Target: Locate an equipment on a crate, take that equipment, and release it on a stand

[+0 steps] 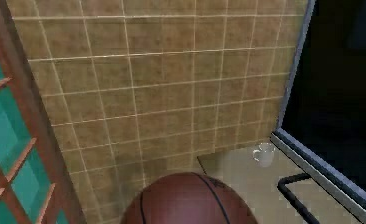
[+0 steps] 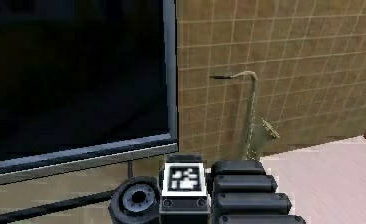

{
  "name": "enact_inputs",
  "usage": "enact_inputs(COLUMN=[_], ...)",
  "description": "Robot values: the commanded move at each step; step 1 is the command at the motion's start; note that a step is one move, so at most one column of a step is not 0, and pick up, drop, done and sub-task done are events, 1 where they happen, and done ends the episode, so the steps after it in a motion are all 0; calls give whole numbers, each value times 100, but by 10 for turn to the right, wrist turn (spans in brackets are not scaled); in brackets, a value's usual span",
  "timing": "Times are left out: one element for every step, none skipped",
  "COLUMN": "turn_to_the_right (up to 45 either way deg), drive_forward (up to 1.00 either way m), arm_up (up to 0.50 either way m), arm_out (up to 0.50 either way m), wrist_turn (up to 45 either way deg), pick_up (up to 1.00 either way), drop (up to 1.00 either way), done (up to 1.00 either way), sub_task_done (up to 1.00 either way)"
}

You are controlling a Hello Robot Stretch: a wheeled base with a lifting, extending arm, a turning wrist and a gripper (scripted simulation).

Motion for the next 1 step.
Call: enact_inputs(turn_to_the_right=[450], drive_forward=[0], arm_up=[0], arm_out=[0], wrist_turn=[0], pick_up=[0], drop=[0], done=[0], sub_task_done=[0])
